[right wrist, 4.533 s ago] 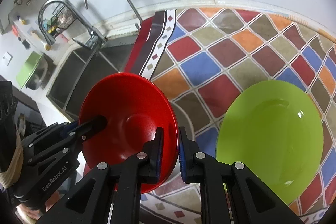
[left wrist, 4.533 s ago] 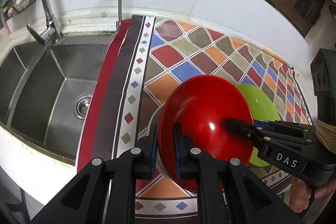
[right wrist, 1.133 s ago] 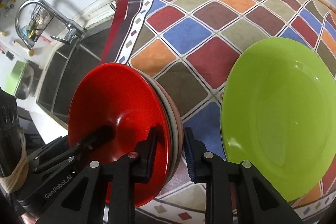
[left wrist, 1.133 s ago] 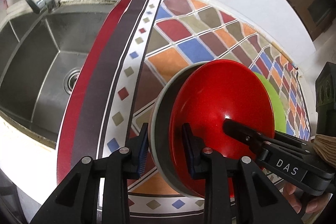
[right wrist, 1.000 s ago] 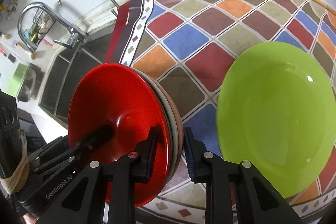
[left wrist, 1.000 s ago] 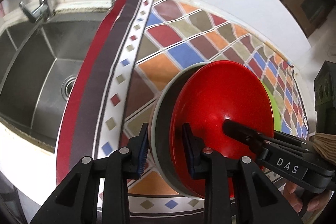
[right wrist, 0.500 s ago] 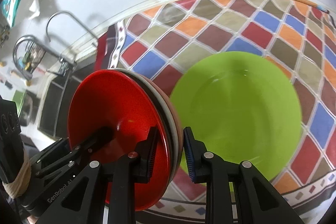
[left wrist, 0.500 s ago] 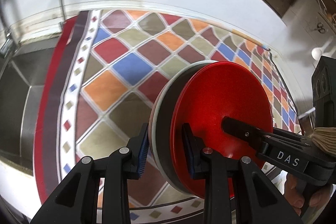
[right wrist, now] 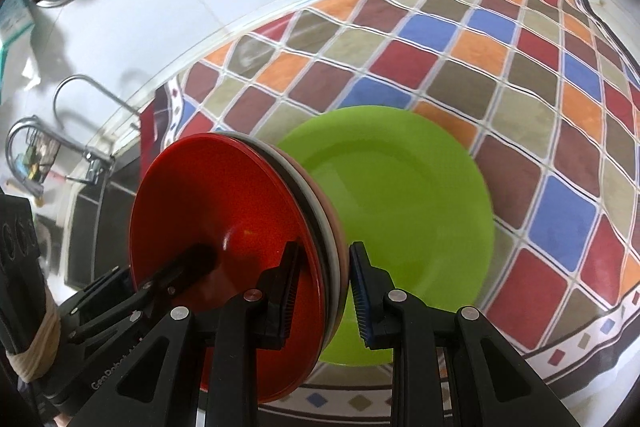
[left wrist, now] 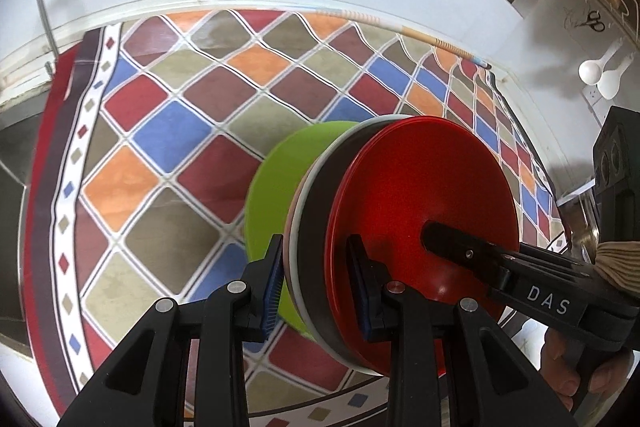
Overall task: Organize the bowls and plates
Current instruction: 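Lift the nested bowls with both grippers and carry them onto the green plate, then lower the nested bowls onto the green plate and open both grippers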
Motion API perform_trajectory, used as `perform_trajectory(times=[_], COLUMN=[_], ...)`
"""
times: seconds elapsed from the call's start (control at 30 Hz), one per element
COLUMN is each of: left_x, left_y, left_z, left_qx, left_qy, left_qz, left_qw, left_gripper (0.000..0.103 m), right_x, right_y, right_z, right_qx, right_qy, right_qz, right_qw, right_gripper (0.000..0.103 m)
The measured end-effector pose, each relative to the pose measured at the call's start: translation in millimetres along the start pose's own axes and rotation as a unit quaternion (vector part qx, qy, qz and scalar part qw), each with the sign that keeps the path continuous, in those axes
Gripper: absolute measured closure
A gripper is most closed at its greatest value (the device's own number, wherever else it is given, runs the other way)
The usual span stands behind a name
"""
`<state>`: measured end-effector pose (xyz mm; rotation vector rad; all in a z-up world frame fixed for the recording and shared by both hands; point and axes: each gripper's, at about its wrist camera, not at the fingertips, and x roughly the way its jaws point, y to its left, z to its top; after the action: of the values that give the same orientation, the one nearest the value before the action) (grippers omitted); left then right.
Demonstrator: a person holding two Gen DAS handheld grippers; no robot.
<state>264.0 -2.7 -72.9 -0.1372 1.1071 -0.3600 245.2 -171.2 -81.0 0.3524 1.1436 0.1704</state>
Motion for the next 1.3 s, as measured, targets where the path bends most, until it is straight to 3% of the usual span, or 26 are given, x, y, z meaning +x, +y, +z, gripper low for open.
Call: perform_trajectory(times=[0.43,0.93,1.23,1.3], left_x=[28.0,47.3,48.8,45.4], left_y=[-16.2,-13.3,-12.8,-14.8], left_z=[6.7,9.3,11.4,12.2], left_qx=[-0.003,-0.019,-0.021,-0.012], left_qy=[0.026,0.052,0.047,0.035], left_qz=[0.001,0.002,-0.003,0.01], left_qw=[0.9997,0.9985,0.9987,0.9993], left_gripper=[0.073,0.073,0.07,0.065], right_x=[12.5,27.4,35.3,35.6], right_y=[-35.6,-44.5,-46.9,-47.4], right_z=[9.4,16.2,18.4,18.4], right_qx=[0.021,0.018,0.014,0.013], right_qy=[0.022,0.048,0.051,0.05], right_qz=[-0.007,-0.01,-0.013,-0.013], right_qw=[1.0,0.999,0.998,0.999], right_gripper=[0.077,0.076,0.076,0.075])
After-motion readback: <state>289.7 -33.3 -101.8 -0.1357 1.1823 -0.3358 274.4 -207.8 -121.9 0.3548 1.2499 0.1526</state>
